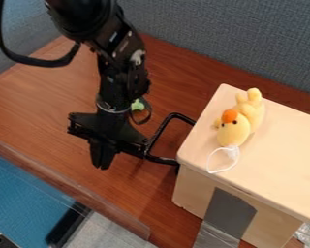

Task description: Put the green object on the left side of the table

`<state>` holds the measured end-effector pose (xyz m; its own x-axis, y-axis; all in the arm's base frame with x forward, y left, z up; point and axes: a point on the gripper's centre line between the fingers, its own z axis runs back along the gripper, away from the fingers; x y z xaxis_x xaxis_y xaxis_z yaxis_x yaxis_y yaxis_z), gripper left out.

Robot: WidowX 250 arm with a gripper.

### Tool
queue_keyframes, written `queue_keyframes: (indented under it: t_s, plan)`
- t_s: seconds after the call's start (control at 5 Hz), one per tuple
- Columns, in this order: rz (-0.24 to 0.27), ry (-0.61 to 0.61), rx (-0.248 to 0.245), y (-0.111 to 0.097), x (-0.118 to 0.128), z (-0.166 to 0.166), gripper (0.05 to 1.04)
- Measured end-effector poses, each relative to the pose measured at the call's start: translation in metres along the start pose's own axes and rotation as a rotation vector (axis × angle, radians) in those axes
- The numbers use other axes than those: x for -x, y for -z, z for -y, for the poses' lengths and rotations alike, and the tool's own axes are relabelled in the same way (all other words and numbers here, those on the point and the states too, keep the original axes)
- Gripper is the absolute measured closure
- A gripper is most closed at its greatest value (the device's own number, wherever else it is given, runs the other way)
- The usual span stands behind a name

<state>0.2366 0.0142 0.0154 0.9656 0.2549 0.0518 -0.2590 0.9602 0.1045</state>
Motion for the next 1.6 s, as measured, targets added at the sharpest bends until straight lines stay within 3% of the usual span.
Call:
queue_keyframes:
  t_s: [0.2, 0.4, 0.6, 0.8, 1.2, 1.4, 1.6]
  plan:
    - [0.035, -0.030, 0.006, -0.012, -0.022, -0.008, 0.869]
    - [0.102, -0.020, 0.019, -0.029, -0.065, -0.010, 0.612]
    - [0.128, -0.003, 0.017, -0.034, -0.098, -0.009, 0.302]
    - [0.121, 0.000, -0.001, -0.028, -0.118, -0.014, 0.084]
    - [0.063, -0.018, 0.011, -0.002, -0.121, -0.013, 0.083]
    - [0.034, -0.044, 0.049, 0.012, -0.124, -0.002, 0.083]
    - [0.032, -0.039, 0.038, 0.018, -0.133, 0.000, 0.083]
